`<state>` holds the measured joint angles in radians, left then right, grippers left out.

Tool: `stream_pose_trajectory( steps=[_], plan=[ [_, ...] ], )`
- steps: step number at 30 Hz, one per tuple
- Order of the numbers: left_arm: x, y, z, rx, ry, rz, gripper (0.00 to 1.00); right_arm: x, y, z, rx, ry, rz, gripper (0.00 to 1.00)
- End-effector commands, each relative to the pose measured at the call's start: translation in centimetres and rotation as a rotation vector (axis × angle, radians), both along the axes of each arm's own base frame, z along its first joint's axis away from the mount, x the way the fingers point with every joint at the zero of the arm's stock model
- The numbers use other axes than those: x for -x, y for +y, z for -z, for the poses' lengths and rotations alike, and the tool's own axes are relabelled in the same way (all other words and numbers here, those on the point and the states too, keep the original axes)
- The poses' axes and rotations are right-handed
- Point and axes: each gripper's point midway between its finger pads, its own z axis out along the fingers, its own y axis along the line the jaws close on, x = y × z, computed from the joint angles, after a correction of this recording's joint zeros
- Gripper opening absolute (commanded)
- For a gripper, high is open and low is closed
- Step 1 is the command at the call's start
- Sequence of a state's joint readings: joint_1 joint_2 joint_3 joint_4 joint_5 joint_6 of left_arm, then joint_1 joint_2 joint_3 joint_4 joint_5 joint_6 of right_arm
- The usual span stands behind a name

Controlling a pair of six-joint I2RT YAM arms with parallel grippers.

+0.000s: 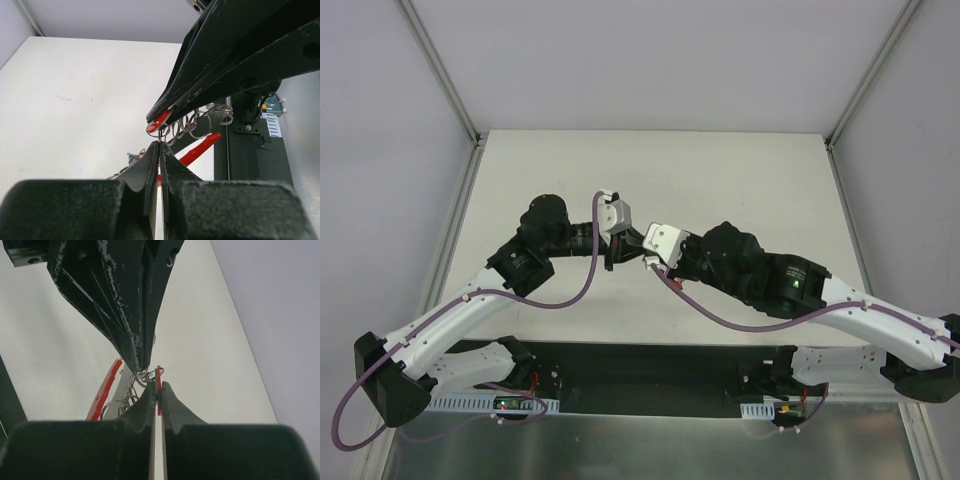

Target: Remove the keys from the keyring

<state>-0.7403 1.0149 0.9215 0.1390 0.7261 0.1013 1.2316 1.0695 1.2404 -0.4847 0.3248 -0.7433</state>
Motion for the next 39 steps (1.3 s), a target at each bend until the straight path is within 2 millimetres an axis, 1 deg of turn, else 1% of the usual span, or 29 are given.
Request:
stream_pose_trajectory(
  steps=[1,8,15,18,23,33,36,39],
  plan=[
    [-0.2,-0.2,-1.8,0.05,-0.067,-0.012,0.0,0.4,1.1,-3.1,-0.09,0.007,-0.012,0.01],
    [-0.3,-0.3,-1.8,0.055,-0.068,-0.015,0.0,0.2,1.1,-2.5,-0.055,0.027,0.019,0.01],
    [0.3,-0.2,-2.0,0.065,-0.076,0.011,0.0,-0.2,0.8,-2.8,-0.058,0.035,0.062,0.01],
    [0.5,-0.2,-1.7,0.062,-0.072,0.023,0.0,-0.8,0.2,-3.3,-0.08,0.036,0.109,0.01],
    [0.9,-0.2,-2.0,0.067,-0.078,0.049,0.0,-1.8,-0.8,-3.4,-0.121,0.069,0.167,0.01],
    [1.3,-0.2,-2.0,0.075,-0.083,0.071,0.0,-2.1,-1.4,-3.1,-0.157,0.111,0.191,0.01],
    [1.4,-0.2,-2.1,0.077,-0.084,0.072,0.0,-1.8,-1.1,-3.2,-0.163,0.12,0.165,0.01],
    [1.1,-0.3,-2.1,0.079,-0.085,0.062,0.0,-1.1,-0.2,-3.4,-0.177,0.138,0.107,0.01]
  ],
)
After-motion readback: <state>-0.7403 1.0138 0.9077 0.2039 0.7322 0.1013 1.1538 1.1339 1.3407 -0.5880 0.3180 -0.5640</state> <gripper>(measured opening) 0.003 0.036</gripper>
